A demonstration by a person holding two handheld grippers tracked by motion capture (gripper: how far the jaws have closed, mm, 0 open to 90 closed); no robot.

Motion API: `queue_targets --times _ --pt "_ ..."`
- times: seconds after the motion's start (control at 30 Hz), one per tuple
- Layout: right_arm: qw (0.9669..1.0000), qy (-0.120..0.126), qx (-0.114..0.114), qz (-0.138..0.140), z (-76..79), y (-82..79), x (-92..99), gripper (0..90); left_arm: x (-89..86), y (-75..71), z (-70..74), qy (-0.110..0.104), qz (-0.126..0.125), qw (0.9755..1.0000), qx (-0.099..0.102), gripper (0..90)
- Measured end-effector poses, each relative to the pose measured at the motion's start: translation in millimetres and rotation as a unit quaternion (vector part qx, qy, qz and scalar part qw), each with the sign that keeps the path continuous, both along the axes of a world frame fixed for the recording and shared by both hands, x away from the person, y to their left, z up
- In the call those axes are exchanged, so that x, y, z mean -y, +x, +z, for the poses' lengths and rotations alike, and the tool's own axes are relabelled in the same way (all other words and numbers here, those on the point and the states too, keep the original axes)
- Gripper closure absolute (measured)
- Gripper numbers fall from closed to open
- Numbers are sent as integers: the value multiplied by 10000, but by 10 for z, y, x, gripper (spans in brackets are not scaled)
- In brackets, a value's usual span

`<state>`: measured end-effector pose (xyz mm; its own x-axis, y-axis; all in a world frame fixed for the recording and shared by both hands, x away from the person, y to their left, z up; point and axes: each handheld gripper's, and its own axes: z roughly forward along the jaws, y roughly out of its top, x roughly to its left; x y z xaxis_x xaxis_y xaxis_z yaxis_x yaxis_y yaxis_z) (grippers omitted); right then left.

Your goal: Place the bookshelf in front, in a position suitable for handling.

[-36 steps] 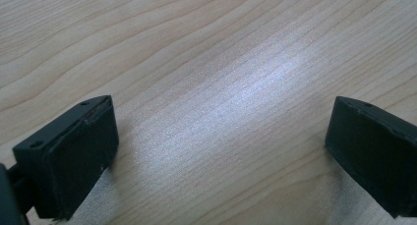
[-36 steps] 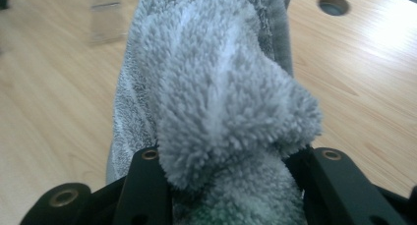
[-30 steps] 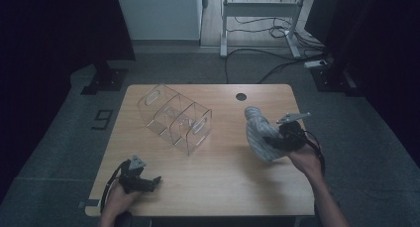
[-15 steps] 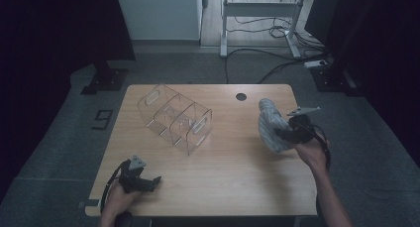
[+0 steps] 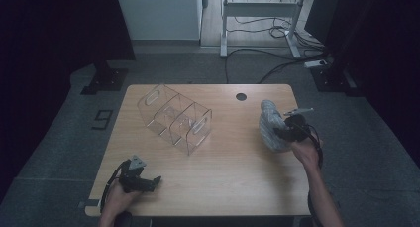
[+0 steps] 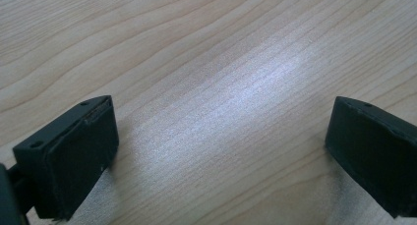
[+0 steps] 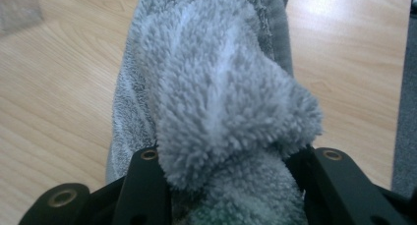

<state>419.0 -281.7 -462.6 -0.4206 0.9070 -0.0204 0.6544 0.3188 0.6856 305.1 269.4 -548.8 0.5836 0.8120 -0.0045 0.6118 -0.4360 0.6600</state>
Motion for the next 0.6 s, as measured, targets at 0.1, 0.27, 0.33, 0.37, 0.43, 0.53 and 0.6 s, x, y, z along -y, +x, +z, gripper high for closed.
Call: queue_targets --times 0.1,0.27,0.33,0.37,0.43,0.53,0.6 --pt "10000 -51 -56 -39 -105 27 6 583 10 1 -1 3 49 10000 13 0" --pt "9998 -43 -151 -81 -265 53 18 570 11 1 -2 3 49 10000 14 0" --pt "9998 -34 -184 -97 -331 59 18 565 11 0 -2 1 50 10000 13 0" --pt "9997 -59 -204 -98 -360 63 19 560 11 0 -2 1 49 10000 12 0" --pt "9996 -78 -245 -117 -414 69 18 550 11 0 -2 0 49 10000 13 0" --pt "9995 -88 -281 -114 -463 71 17 538 11 0 -1 1 47 10000 9 0" --pt "9994 -122 -304 -101 -509 67 20 526 12 -1 -1 1 46 10000 8 0"
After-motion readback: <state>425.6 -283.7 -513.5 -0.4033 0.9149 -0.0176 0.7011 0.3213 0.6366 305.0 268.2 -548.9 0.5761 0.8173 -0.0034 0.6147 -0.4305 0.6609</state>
